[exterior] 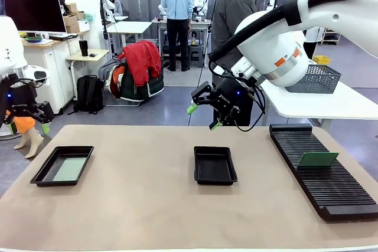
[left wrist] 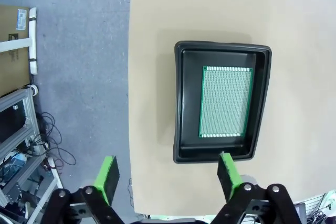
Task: Inspect and transfer BCBs to ESD trays.
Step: Pick up the ESD tray and place it on the left side of the table, then pick up the Blank PCB from the PCB Rack and place it in the right ESD tray.
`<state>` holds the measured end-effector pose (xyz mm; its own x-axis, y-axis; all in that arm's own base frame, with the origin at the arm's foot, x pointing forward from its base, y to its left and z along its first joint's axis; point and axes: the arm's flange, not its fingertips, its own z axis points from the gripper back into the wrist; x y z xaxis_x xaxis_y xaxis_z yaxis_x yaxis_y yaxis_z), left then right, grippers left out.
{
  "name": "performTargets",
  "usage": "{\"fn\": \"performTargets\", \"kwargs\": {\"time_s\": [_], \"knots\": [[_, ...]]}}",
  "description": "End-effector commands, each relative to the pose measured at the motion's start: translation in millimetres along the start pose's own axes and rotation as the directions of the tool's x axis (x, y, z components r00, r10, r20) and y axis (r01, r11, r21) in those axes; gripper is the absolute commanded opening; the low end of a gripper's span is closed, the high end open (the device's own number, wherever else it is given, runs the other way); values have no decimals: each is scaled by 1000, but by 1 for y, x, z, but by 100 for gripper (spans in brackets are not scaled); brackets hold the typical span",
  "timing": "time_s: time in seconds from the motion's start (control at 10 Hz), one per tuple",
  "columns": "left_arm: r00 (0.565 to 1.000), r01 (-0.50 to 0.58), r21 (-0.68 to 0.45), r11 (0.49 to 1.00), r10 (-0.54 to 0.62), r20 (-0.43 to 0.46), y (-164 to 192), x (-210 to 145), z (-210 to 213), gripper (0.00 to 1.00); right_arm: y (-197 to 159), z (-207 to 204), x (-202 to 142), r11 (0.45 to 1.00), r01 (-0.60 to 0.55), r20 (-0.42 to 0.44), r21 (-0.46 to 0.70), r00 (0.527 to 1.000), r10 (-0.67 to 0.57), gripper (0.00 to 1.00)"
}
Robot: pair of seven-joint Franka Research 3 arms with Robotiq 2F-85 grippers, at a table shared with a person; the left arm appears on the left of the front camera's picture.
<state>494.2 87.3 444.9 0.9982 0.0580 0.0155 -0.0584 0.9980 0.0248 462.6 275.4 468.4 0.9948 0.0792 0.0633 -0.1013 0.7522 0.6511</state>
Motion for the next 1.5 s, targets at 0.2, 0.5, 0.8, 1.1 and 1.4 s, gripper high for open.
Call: {"fn": "performTargets", "kwargs": {"time_s": [0.2,0.5,0.8,1.1,1.4], "knots": [[1000,-5,51,999,5,-5,-14,-8,19,100,1,-2,3,1000,9,4,-16,1000,-9,100],[1000,10,16,1000,-11,6,-4,-5,12,100,1,-2,3,1000,9,4,-16,1000,-9,100],[1000,10,16,1000,-11,6,-4,-5,12,100,1,-2,3,1000,9,4,-16,1000,-9,100],[1000,10,16,1000,-11,6,-4,-5,12,100,1,-2,3,1000,9,4,-16,1000,-9,100],[1000,10,16,1000,-11,6,-4,-5,12,100,1,-2,3,1000,9,4,-16,1000,-9,100]]}}
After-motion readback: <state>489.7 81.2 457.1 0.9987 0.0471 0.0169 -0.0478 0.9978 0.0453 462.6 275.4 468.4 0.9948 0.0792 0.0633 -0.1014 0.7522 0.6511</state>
